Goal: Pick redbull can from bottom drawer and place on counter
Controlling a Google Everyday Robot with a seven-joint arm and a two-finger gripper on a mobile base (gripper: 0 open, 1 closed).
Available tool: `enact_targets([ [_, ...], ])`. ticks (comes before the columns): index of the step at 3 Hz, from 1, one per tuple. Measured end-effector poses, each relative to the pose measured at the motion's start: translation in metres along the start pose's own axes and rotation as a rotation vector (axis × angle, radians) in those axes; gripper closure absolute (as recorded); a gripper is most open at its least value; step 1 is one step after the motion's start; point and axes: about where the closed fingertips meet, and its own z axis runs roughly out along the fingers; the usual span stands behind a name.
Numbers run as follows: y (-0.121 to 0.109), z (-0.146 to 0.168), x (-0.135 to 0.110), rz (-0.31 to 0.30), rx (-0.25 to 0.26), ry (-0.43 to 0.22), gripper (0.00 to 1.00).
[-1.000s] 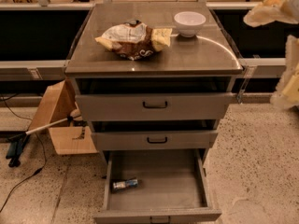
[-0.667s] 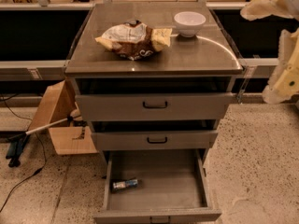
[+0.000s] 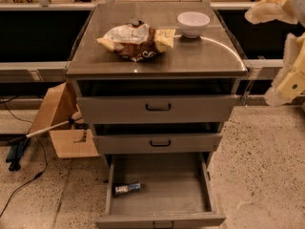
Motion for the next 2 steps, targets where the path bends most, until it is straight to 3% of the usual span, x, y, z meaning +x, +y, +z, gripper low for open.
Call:
enact_targets([
  [1,-0.0049,0.0169,0.0116,0.040,-0.037,-0.161,0.00],
  [2,-0.0011,0.0246,0.0150,0.061,-0.039,-0.290,0.00],
])
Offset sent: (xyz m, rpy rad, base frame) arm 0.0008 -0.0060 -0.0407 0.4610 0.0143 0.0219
